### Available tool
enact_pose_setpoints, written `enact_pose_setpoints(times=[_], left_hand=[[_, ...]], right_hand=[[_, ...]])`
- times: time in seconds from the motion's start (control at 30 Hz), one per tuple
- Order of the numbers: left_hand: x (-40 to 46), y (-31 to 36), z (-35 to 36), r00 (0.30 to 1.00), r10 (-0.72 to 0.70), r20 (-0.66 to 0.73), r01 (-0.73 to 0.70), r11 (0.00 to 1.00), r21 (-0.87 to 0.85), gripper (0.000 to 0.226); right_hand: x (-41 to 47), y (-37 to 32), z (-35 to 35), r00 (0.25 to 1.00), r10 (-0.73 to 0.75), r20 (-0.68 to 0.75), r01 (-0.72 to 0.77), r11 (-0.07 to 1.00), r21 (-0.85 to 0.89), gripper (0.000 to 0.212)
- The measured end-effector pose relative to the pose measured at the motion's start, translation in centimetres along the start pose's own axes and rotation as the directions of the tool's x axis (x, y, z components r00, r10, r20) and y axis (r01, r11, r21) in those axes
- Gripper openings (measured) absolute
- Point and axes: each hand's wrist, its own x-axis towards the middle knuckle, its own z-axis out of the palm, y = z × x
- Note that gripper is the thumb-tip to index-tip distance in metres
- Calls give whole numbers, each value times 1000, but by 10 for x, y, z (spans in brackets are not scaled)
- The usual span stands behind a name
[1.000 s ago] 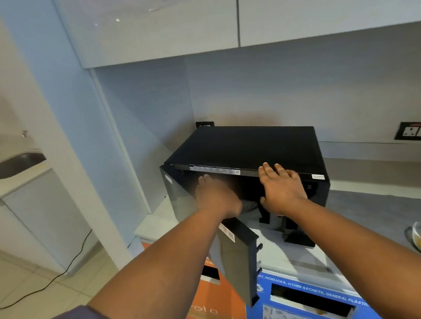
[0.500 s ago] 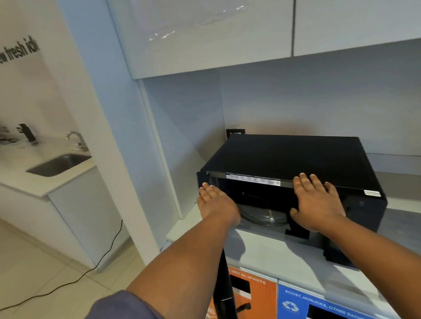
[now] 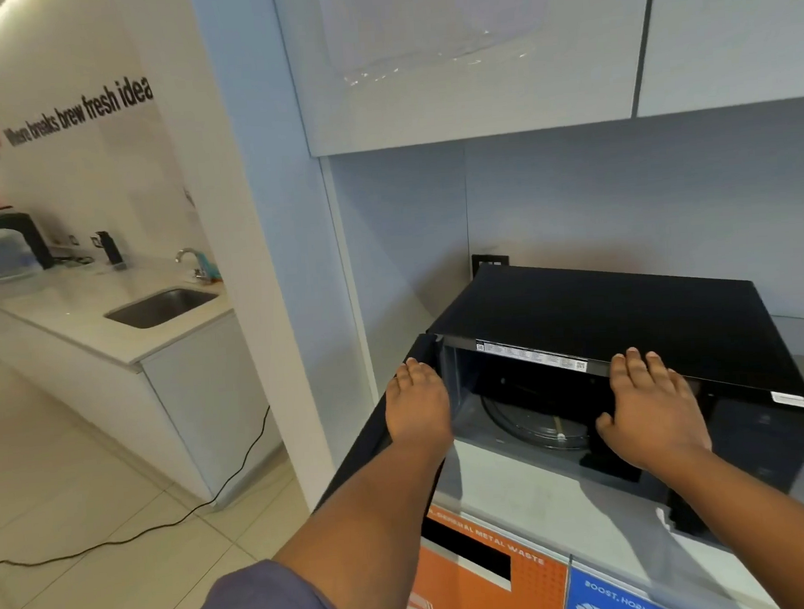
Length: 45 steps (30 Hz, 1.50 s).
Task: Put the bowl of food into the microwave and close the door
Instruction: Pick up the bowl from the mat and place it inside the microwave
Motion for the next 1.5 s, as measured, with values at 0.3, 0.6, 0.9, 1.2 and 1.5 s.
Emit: enact_pose_setpoints(times=[0.3,0.6,0.9,1.2,1.5], left_hand=[[8,-24,14,985,70,-157,-77,996,-35,78],[18,-40,23,966,147,-212,-150,989,2,78],[30,-35,30,957,247,-149,-248,969,10,92],[49,64,27,726,600,-338,-628,777,30,89],[19,231,8,446,710,-546,-847,532,0,72]], right_hand=[[2,-3,7,1000,8,-16,-7,999,43,84],[4,0,16,999,13,-48,-10,998,65,82],[3,0,27,997,35,-62,-30,996,78,83],[-20,16,21,971,65,-231,-39,992,118,80],[-92,148,24,912,280,-300,-252,959,127,69]])
